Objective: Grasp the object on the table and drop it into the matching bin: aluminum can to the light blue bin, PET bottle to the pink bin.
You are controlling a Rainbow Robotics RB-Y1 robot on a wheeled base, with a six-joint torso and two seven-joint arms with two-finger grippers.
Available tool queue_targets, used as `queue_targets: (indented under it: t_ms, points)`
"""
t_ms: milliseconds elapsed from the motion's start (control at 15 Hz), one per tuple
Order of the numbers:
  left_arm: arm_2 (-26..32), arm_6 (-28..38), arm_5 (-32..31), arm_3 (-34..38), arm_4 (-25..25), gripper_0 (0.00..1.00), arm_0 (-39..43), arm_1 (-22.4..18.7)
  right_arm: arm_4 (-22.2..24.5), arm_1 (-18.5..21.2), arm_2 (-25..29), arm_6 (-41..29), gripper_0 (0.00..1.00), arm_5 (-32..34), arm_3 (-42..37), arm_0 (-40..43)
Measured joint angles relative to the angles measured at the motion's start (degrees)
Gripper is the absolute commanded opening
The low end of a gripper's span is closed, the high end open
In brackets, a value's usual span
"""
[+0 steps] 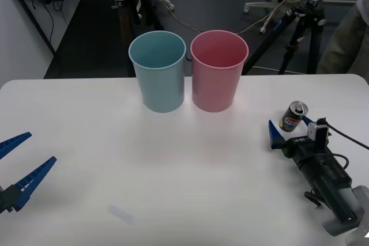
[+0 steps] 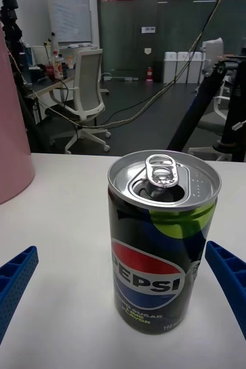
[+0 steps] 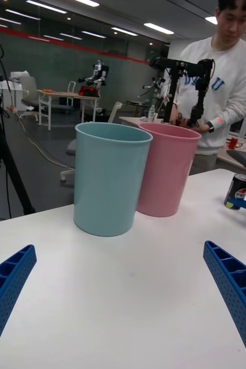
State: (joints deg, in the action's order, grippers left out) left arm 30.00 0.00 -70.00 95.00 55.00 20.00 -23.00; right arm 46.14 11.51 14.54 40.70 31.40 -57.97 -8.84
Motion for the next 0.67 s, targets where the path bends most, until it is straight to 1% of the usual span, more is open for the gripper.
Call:
queue_targets:
  t_ms: [667]
  points:
    - [0.0, 0.0, 0.0, 0.0, 0.0, 1.0, 0.0, 0.0, 0.3, 0.0, -0.3, -0.1, 1.0, -4.9, 0.5, -2.8]
